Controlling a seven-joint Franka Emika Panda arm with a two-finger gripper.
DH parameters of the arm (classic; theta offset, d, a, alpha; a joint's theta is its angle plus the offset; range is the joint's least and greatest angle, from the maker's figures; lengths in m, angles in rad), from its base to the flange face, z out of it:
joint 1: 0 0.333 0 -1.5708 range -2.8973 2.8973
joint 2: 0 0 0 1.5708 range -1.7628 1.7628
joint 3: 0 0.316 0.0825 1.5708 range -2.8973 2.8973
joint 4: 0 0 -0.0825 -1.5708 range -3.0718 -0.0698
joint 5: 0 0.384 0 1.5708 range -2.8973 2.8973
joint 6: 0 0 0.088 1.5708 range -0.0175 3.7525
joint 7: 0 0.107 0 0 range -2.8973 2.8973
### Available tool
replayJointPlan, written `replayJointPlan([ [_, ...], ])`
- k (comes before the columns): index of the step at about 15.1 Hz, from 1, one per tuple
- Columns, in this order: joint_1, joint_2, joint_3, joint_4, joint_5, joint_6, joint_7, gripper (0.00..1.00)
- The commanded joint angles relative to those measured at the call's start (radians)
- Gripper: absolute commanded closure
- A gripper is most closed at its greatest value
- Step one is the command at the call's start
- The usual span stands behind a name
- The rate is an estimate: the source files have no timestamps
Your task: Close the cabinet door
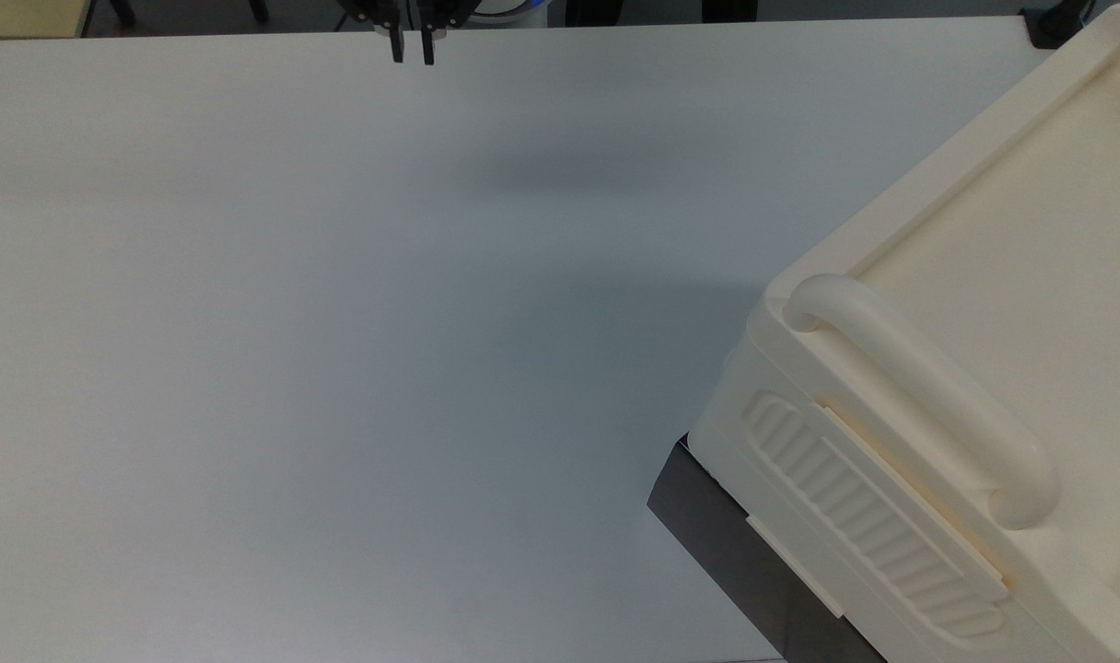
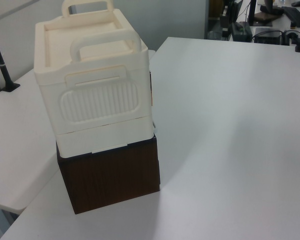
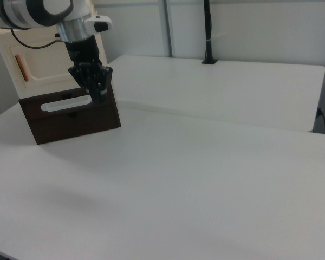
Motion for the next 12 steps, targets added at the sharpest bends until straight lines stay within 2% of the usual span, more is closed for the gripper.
replayJointPlan([
  [1, -0.018, -0.024, 0.006, -0.03, -0.018, -0.004, -0.012, 0.0],
  [12, -0.047, -0.026, 0.003, -0.018, -0.021, -0.004, -0.003, 0.0],
])
